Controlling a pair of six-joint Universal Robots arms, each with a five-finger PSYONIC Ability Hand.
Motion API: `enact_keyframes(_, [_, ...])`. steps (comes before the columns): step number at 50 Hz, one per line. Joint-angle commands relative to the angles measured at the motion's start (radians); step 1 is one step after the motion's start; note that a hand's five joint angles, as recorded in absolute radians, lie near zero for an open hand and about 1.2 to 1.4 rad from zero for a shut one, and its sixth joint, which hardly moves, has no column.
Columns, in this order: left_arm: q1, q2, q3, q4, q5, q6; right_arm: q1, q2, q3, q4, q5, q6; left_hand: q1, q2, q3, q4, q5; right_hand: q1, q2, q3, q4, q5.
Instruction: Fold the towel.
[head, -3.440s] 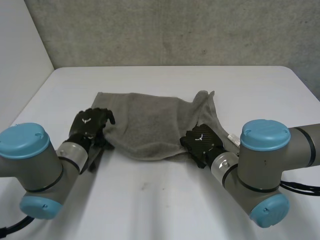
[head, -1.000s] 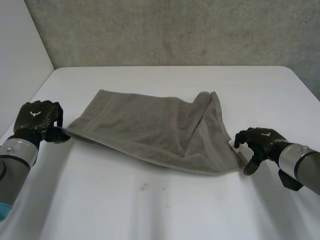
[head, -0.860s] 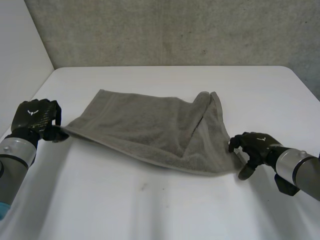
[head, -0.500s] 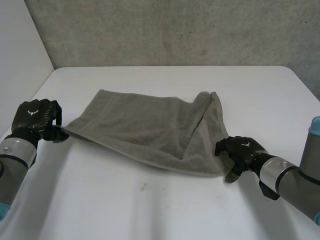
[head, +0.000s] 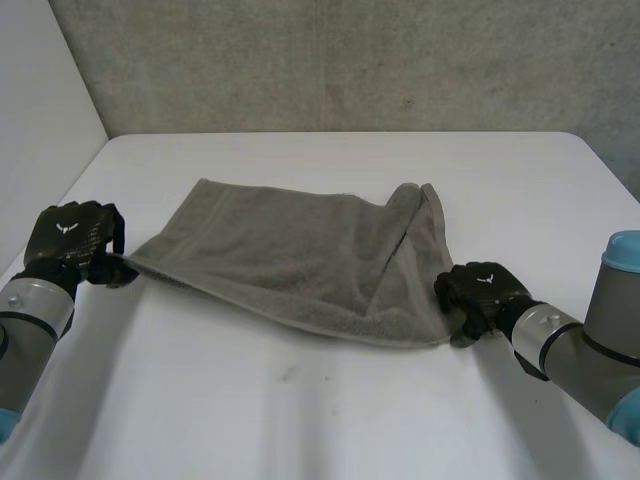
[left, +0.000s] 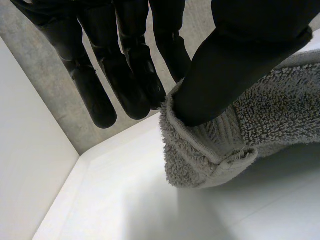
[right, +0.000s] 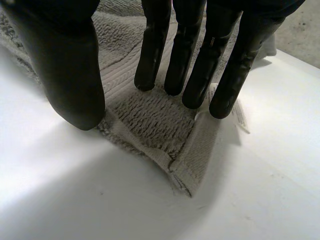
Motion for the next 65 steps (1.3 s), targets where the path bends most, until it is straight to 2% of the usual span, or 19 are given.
enact_keyframes(1, [0.0, 0.0, 0.0, 0.0, 0.001, 0.0, 0.002, 0.017, -0.022, -0.002, 0.028, -0.002, 0.226, 0.179, 0.181, 0.179, 0.206, 0.015, 0.017, 0.015, 0.016, 0.025])
enact_keyframes(7, [-0.002, 0.0, 0.0, 0.0, 0.001, 0.0, 0.002, 0.026, -0.031, -0.009, 0.03, -0.003, 0.226, 0.179, 0.181, 0.179, 0.206, 0.074, 0.075, 0.074, 0.075, 0.084])
enact_keyframes(10, [-0.002, 0.0, 0.0, 0.0, 0.001, 0.0, 0.008, 0.032, -0.033, -0.018, 0.03, -0.003, 0.226, 0.179, 0.181, 0.179, 0.206, 0.274, 0.275, 0.274, 0.274, 0.284])
enact_keyframes(12, [-0.002, 0.0, -0.002, 0.0, 0.001, 0.0, 0.008, 0.029, -0.033, -0.017, 0.03, -0.003, 0.226, 0.179, 0.181, 0.179, 0.206, 0.6, 0.602, 0.6, 0.601, 0.61])
enact_keyframes(18, [0.0, 0.002, -0.002, 0.0, -0.001, 0.0, -0.003, -0.019, -0.033, -0.011, 0.03, 0.01, 0.226, 0.179, 0.181, 0.179, 0.206, 0.601, 0.603, 0.602, 0.602, 0.612])
enact_keyframes(25, [-0.009, 0.077, -0.002, -0.015, 0.001, -0.008, -0.021, -0.263, -0.022, -0.009, 0.034, 0.052, 0.226, 0.179, 0.181, 0.179, 0.206, 0.601, 0.603, 0.602, 0.602, 0.612])
enact_keyframes(26, [-0.012, 0.119, -0.002, -0.032, 0.001, -0.015, -0.021, -0.264, -0.022, -0.009, 0.035, 0.052, 0.226, 0.179, 0.181, 0.179, 0.206, 0.601, 0.603, 0.602, 0.602, 0.612])
enact_keyframes(28, [-0.015, 0.172, 0.004, -0.055, 0.001, -0.028, -0.055, -0.43, -0.034, 0.012, 0.027, 0.078, 0.226, 0.179, 0.181, 0.179, 0.206, 0.601, 0.603, 0.602, 0.602, 0.612])
enact_keyframes(32, [-0.022, 0.369, 0.038, -0.145, 0.008, -0.075, -0.084, -0.597, -0.065, 0.066, 0.021, 0.09, 0.226, 0.179, 0.181, 0.179, 0.206, 0.601, 0.603, 0.602, 0.602, 0.612])
enact_keyframes(34, [-0.022, 0.432, 0.062, -0.179, 0.008, -0.083, -0.116, -0.692, -0.15, 0.192, 0.018, 0.084, 0.226, 0.179, 0.181, 0.179, 0.206, 0.601, 0.603, 0.602, 0.602, 0.612])
enact_keyframes(38, [-0.022, 0.557, 0.139, -0.297, 0.008, -0.083, -0.17, -0.721, -0.262, 0.375, 0.012, 0.066, 0.226, 0.179, 0.181, 0.179, 0.206, 0.601, 0.603, 0.602, 0.602, 0.612])
enact_keyframes(40, [-0.022, 0.571, 0.159, -0.334, 0.01, -0.081, -0.195, -0.72, -0.309, 0.462, 0.007, 0.03, 0.226, 0.179, 0.181, 0.179, 0.206, 0.601, 0.603, 0.602, 0.602, 0.612])
enact_keyframes(42, [-0.025, 0.569, 0.171, -0.362, 0.01, -0.08, -0.218, -0.706, -0.359, 0.584, -0.001, -0.112, 0.226, 0.179, 0.181, 0.179, 0.206, 0.601, 0.603, 0.602, 0.602, 0.612])
enact_keyframes(45, [-0.025, 0.557, 0.169, -0.397, 0.014, -0.075, -0.218, -0.681, -0.362, 0.623, -0.001, -0.195, 0.226, 0.179, 0.181, 0.179, 0.206, 0.601, 0.603, 0.602, 0.602, 0.612])
enact_keyframes(47, [-0.022, 0.534, 0.159, -0.399, 0.021, -0.075, -0.215, -0.606, -0.369, 0.672, 0.021, -0.33, 0.226, 0.179, 0.181, 0.179, 0.206, 0.601, 0.603, 0.602, 0.602, 0.612])
enact_keyframes(53, [-0.022, 0.387, 0.144, -0.402, 0.047, -0.075, -0.212, -0.505, -0.364, 0.706, 0.036, -0.37, 0.226, 0.179, 0.181, 0.179, 0.206, 0.601, 0.603, 0.602, 0.602, 0.612])
enact_keyframes(58, [-0.038, 0.131, 0.171, -0.396, 0.062, -0.035, -0.195, -0.352, -0.375, 0.699, 0.047, -0.373, 0.226, 0.179, 0.181, 0.179, 0.206, 0.601, 0.603, 0.602, 0.602, 0.612])
enact_keyframes(61, [-0.045, 0.071, 0.198, -0.397, 0.062, -0.014, -0.173, -0.274, -0.395, 0.69, 0.061, -0.372, 0.226, 0.179, 0.181, 0.179, 0.206, 0.601, 0.603, 0.602, 0.602, 0.612])
enact_keyframes(65, [-0.103, -0.093, 0.309, -0.399, 0.056, 0.053, -0.137, -0.179, -0.45, 0.661, 0.085, -0.367, 0.226, 0.179, 0.181, 0.179, 0.206, 0.601, 0.603, 0.602, 0.602, 0.612])
